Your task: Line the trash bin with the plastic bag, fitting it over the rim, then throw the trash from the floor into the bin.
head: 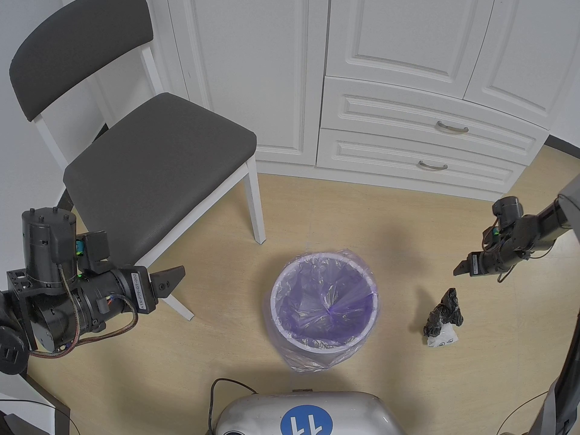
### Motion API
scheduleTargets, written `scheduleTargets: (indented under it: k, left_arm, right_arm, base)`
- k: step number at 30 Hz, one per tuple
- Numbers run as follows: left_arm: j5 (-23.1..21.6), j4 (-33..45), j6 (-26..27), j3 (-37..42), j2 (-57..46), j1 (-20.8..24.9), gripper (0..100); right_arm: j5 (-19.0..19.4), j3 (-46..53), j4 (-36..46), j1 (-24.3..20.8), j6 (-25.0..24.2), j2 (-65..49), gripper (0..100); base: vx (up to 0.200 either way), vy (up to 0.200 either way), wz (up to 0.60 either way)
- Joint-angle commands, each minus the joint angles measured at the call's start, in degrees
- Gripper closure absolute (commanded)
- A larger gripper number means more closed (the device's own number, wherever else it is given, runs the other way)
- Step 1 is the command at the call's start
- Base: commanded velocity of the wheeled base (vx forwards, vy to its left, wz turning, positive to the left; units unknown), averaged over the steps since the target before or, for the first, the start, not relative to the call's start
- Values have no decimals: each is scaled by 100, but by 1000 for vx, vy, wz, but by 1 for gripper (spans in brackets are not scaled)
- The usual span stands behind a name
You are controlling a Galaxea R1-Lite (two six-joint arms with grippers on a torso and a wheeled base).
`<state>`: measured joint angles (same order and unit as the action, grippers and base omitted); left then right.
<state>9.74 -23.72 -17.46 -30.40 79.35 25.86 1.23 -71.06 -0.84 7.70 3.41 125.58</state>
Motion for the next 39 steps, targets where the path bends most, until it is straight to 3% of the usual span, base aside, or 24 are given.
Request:
scheduleTargets:
  k: [1, 12, 13, 20, 27, 39]
  left_arm:
    - [-16, -10, 5, 8, -42, -2, 0]
    - [-25, -10, 5, 17, 90, -10, 0]
    - [-25, -10, 14, 43, 98, -2, 0]
    - [-25, -10, 23, 52, 169, -2, 0]
    - [-25, -10, 41, 43, 318, -2, 0]
    - [-16, -18, 49, 52, 397, 42, 0]
  right_arm:
    - [26, -628, -39, 108, 19, 1452, 0]
    - [141, -1244, 190, 117, -43, 2243, 0]
    - [325, -1578, 550, 117, -113, 2322, 0]
    - [431, -2676, 1552, 117, -508, 2665, 0]
    - [817, -4353, 3327, 117, -886, 3298, 0]
    - [765, -4353, 3028, 65, -1124, 3570, 0]
  base:
    - [0, 0, 0]
    - [0, 0, 0]
    - [0, 0, 0]
    - [0, 0, 0]
    - [0, 0, 0]
    - [0, 0, 0]
